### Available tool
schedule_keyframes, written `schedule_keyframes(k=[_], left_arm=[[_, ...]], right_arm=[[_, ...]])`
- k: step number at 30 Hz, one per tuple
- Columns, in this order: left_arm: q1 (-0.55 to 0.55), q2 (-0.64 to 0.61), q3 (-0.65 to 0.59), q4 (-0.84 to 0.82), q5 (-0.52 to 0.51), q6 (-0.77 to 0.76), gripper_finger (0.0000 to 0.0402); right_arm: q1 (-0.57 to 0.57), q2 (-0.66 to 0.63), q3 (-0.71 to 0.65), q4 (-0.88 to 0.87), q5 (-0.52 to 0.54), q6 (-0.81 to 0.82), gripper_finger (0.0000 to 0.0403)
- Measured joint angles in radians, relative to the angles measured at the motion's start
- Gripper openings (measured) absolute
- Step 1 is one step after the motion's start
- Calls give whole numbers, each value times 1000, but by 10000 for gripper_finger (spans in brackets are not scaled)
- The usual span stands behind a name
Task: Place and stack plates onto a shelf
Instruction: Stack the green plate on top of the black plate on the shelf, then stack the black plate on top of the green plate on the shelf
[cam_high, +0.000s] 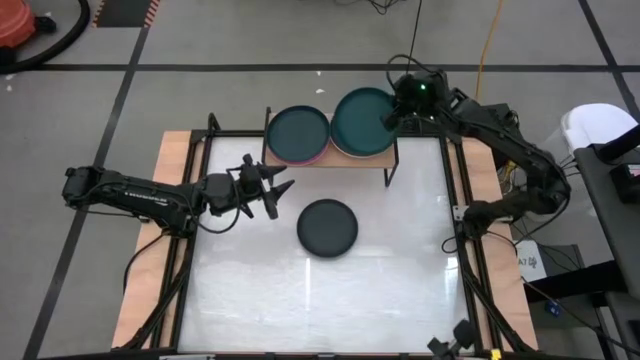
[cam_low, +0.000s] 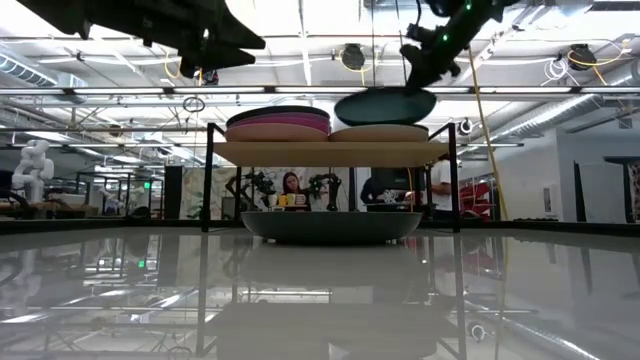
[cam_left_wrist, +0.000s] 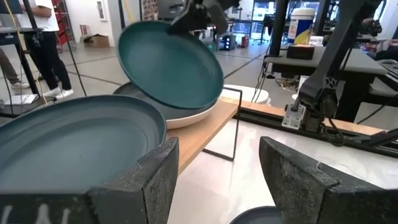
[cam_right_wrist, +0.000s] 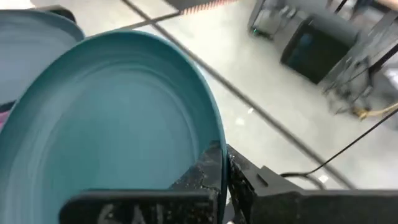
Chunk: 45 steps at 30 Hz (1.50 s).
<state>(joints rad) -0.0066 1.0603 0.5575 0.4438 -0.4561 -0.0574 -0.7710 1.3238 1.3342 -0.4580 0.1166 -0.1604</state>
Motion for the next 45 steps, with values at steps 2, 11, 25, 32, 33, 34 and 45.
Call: schedule_keyframes(k=[2, 11, 25, 32, 33, 34, 45], left_arm=[[2, 0, 0, -1, 0, 0, 228], [2, 0, 0, 0, 0, 1, 228], [2, 0, 0, -5, 0, -3, 228], [-12, 16, 2, -32, 92, -23, 227], [-25, 34, 10, -31, 105, -15, 227], [-41, 50, 20, -39, 108, -6, 227], [-101, 407, 331, -269, 144, 87, 227]], right_arm=[[-19, 20, -2, -6, -27, 20, 0], [-29, 49, -97, 105, -41, 37, 29], [6, -118, -149, 199, -84, -74, 163], [95, -319, -178, 200, -391, -12, 157], [110, -347, -199, 202, -417, 0, 155], [125, -374, -226, 208, -433, 11, 153], [225, -639, -710, 636, -435, 132, 146]])
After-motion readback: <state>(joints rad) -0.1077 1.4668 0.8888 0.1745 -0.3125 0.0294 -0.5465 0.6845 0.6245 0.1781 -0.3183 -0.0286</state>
